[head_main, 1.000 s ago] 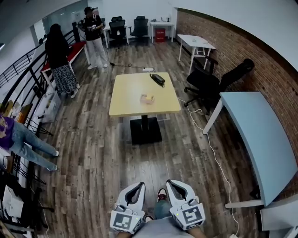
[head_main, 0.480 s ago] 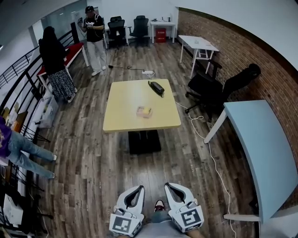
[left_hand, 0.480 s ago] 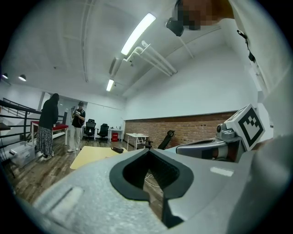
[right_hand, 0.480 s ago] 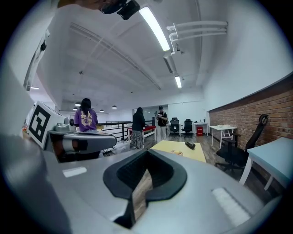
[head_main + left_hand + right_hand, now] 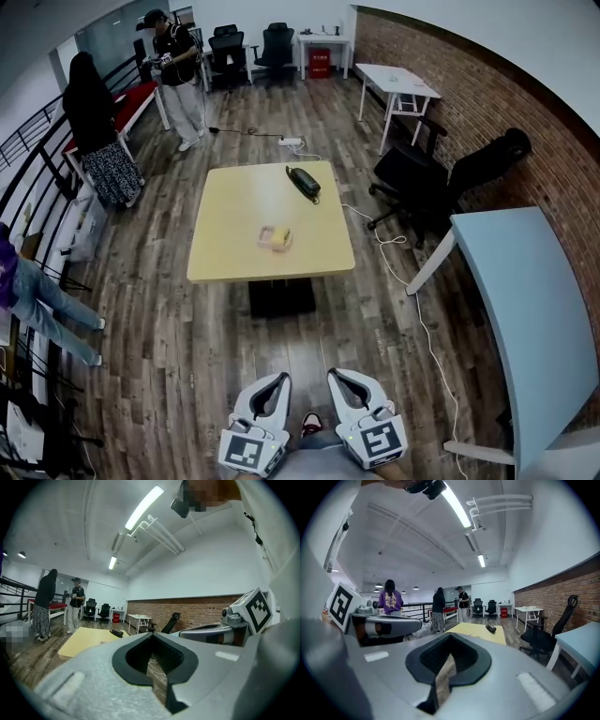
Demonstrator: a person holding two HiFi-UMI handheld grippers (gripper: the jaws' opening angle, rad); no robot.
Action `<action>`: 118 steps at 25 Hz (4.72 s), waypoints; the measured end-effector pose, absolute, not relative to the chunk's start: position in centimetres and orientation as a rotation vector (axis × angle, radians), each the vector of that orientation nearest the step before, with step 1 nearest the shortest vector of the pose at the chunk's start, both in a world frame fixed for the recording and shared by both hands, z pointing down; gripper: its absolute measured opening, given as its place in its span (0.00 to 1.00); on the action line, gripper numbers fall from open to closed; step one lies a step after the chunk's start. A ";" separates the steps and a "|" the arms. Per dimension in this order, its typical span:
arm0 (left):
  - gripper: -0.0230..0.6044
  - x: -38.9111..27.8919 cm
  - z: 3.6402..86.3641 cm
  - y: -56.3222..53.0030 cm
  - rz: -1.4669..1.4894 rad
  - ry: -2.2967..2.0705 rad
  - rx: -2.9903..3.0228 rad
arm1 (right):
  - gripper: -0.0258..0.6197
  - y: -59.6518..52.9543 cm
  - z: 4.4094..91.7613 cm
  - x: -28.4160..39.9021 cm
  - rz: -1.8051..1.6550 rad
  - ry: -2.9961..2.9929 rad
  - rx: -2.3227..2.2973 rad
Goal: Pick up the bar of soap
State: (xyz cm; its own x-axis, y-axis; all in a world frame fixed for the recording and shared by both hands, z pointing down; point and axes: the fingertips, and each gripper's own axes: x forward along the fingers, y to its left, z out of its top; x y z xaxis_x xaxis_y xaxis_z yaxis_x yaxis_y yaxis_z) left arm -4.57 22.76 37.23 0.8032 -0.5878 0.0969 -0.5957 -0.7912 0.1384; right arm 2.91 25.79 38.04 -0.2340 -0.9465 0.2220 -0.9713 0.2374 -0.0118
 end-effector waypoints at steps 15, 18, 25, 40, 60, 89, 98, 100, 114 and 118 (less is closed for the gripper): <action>0.04 -3.0 38.2 20.6 0.105 -0.926 2.806 | 0.04 23.0 39.8 2.7 0.301 -2.404 1.745; 0.04 -2.6 38.4 19.0 0.097 -0.890 2.806 | 0.04 21.3 40.0 3.1 0.291 -2.385 1.763; 0.04 -2.2 37.7 14.0 0.063 -0.874 2.822 | 0.04 16.3 39.1 3.7 0.242 -2.370 1.775; 0.04 -2.6 38.1 2.4 0.074 -0.822 2.805 | 0.04 5.2 39.5 3.4 0.298 -2.313 1.810; 0.04 -2.8 40.1 -9.5 0.151 -0.765 2.841 | 0.04 -4.5 40.0 5.9 0.298 -2.136 1.944; 0.04 6.5 58.5 -18.0 0.364 -0.770 2.158 | 0.04 -24.7 57.1 10.9 0.419 -2.297 1.311; 0.18 5.6 62.3 -19.0 0.102 -0.859 1.733 | 0.04 -26.0 61.8 9.9 0.479 -2.281 1.124; 0.20 5.3 62.6 -19.0 0.075 -0.874 1.700 | 0.04 -26.0 62.4 9.7 0.478 -2.276 1.098; 0.28 5.6 63.8 -20.8 -0.018 -0.900 1.621 | 0.04 -26.0 62.4 8.9 0.416 -2.329 1.077; 0.30 5.9 64.0 -20.9 -0.053 -0.894 1.589 | 0.04 -25.9 62.4 8.8 0.423 -2.337 1.096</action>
State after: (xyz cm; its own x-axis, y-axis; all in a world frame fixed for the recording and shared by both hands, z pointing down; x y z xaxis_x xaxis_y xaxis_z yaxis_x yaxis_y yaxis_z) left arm 5.88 -20.87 63.98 0.6983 -0.5622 0.4431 -0.5061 0.0499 0.8610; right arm 8.83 -25.94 62.37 -0.5373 -0.6172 0.5747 -0.7794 0.6237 -0.0590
